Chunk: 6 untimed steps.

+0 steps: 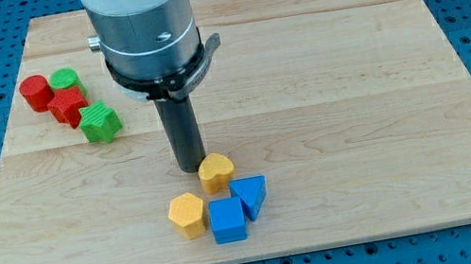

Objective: Push the green star into the red star

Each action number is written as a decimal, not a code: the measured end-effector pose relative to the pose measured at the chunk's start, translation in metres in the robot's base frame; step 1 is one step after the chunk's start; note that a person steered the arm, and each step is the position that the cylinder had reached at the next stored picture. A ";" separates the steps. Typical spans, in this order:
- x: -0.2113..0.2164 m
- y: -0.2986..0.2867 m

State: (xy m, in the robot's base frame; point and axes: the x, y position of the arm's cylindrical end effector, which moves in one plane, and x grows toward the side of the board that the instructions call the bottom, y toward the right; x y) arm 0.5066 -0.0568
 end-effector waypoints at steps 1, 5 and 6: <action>0.006 -0.001; -0.112 -0.101; -0.112 -0.072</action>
